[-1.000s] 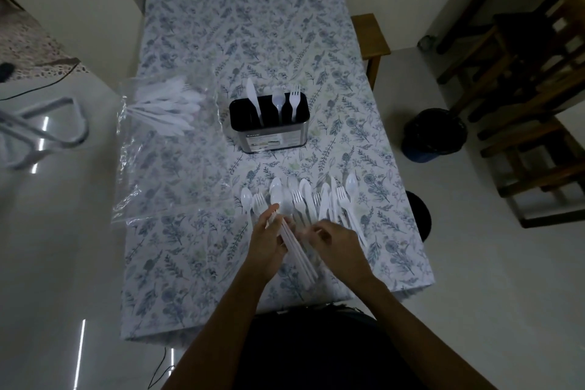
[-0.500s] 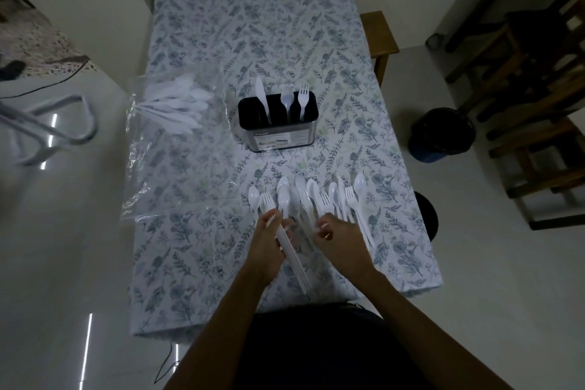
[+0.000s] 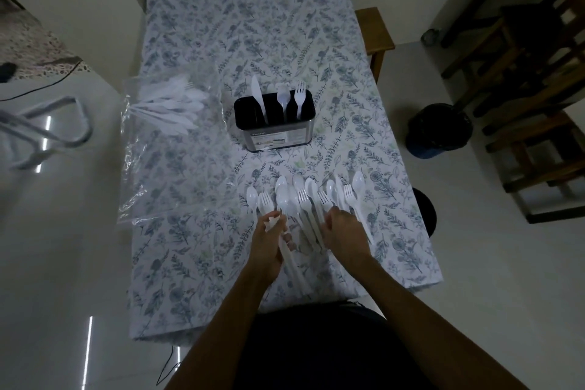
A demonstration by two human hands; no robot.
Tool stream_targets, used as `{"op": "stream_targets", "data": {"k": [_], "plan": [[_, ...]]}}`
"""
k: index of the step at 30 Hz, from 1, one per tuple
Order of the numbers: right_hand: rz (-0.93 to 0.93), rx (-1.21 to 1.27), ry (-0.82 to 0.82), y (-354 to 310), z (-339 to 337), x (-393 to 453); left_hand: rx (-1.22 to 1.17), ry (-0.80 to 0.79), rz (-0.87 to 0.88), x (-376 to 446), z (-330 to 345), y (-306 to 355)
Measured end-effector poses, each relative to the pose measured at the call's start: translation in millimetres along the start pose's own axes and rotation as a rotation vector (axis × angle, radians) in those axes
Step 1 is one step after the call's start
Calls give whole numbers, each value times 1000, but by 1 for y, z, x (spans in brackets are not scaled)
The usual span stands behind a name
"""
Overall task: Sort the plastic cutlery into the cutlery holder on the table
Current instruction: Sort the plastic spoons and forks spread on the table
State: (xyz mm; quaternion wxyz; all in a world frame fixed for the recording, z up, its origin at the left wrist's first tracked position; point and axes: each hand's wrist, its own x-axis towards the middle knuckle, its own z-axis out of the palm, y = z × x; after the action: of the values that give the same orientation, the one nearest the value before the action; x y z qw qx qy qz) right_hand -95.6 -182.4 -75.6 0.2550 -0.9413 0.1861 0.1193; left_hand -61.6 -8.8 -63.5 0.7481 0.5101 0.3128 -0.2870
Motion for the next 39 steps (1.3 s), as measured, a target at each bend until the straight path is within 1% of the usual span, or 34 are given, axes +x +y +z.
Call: {"op": "stream_targets", "data": {"k": [4, 8, 10, 12, 13, 17, 19, 20, 22, 24, 26, 28, 31, 35, 37, 38, 39], "plan": [[17, -55, -6, -3, 6, 5, 50, 26, -8, 2, -3, 0], [47, 38, -12, -6, 0, -1, 93, 24, 10, 4, -6, 1], [38, 83, 31, -8, -5, -8, 68, 17, -4, 3, -4, 3], [-11, 109, 65, -11, -11, -17, 68, -3, -1, 4, -2, 3], [-54, 114, 53, -14, -14, -22, 66, -17, 10, 4, 0, 3], [-207, 246, -130, -34, -24, -39, 108, -39, 52, 4, 9, 0], [-266, 311, -168, -39, -25, -42, 80, -31, 33, 5, 11, -1], [-284, 311, -157, -38, -24, -41, 47, -39, 24, 5, 11, -1], [-236, 272, -57, -26, -21, -30, -15, -61, 24, 5, 10, 0], [-92, 149, 56, -4, -23, -16, -47, -82, 24, 5, 7, 1], [35, -3, 77, 18, -25, -4, -55, -76, 21, 6, 3, -1], [93, -35, 38, 27, -24, 3, -35, -47, 33, 7, 0, -1], [99, -3, 28, 25, -23, 6, -17, -42, 43, 5, -2, 1], [126, 77, 84, 20, -26, 4, -33, -55, 61, 4, -4, 4], [48, 122, 94, 11, -30, -5, -33, -76, 71, 3, -5, 5], [-11, 175, 55, 3, -31, -11, -9, -86, 78, 3, -4, 5], [-71, 241, -18, -7, -33, -18, 14, -98, 86, 2, -4, 4]]}}
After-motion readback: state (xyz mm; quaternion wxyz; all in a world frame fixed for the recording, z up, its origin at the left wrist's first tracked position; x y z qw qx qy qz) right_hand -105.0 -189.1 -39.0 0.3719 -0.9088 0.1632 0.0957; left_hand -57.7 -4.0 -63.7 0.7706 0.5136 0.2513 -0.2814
